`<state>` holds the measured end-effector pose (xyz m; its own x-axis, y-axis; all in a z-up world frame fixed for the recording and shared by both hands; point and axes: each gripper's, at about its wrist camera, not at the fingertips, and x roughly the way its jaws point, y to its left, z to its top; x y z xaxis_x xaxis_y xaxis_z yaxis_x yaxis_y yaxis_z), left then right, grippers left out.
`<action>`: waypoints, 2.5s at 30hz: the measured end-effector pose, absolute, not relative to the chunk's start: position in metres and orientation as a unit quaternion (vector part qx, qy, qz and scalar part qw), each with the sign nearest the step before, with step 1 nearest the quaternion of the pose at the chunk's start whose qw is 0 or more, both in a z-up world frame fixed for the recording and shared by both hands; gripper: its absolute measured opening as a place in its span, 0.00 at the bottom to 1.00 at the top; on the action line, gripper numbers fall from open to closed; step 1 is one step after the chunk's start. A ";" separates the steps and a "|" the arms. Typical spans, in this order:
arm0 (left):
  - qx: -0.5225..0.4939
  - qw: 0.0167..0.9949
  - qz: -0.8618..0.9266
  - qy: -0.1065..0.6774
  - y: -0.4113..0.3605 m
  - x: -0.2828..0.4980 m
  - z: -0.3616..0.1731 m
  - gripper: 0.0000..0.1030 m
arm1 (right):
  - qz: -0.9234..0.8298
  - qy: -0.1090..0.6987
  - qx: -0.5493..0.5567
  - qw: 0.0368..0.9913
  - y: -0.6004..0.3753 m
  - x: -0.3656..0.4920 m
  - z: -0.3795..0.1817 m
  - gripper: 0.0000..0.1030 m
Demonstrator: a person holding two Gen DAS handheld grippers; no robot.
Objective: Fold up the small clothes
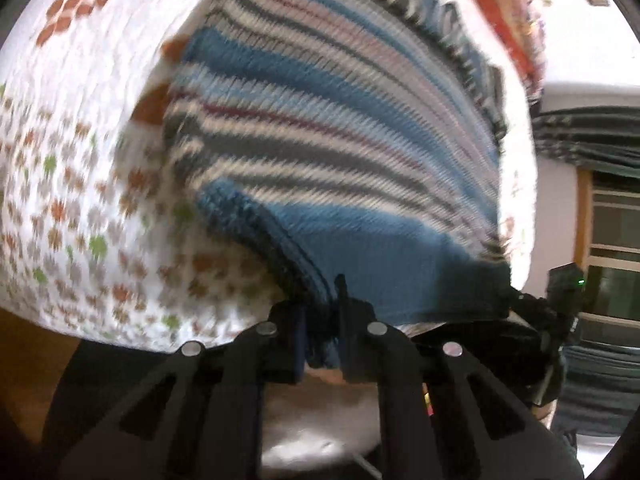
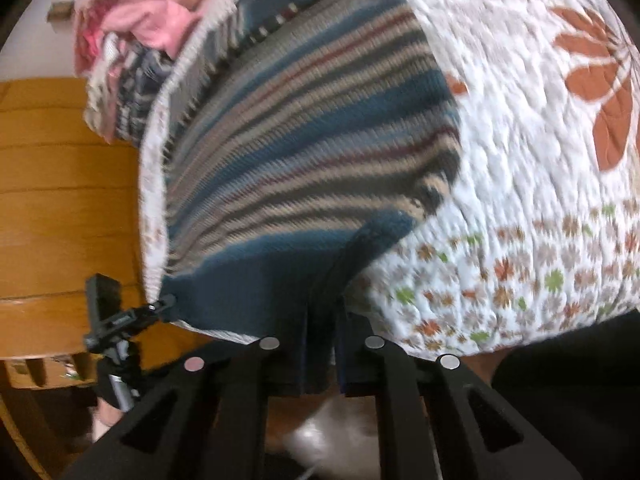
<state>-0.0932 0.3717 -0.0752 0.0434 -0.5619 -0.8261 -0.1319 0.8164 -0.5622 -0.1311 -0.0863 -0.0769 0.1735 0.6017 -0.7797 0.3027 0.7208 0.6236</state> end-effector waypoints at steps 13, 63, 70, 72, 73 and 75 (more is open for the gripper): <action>-0.290 0.717 -0.148 0.617 0.376 -0.002 -0.048 0.10 | 0.084 0.621 0.375 0.683 -0.122 -0.037 -0.052 0.10; 0.071 0.756 -0.207 0.617 0.327 0.085 -0.096 0.66 | 0.176 0.703 0.071 0.685 -0.062 0.082 -0.121 0.61; 0.070 0.749 -0.236 0.615 0.320 0.081 -0.093 0.29 | 0.204 0.693 0.064 0.688 -0.059 0.078 -0.112 0.20; 0.070 0.749 -0.234 0.616 0.320 0.081 -0.095 0.30 | 0.206 0.692 0.065 0.689 -0.059 0.077 -0.112 0.20; 0.075 0.748 -0.232 0.618 0.319 0.081 -0.097 0.33 | 0.205 0.695 0.066 0.686 -0.064 0.076 -0.114 0.23; 0.082 0.748 -0.227 0.619 0.316 0.079 -0.101 0.36 | 0.201 0.701 0.067 0.681 -0.065 0.075 -0.119 0.24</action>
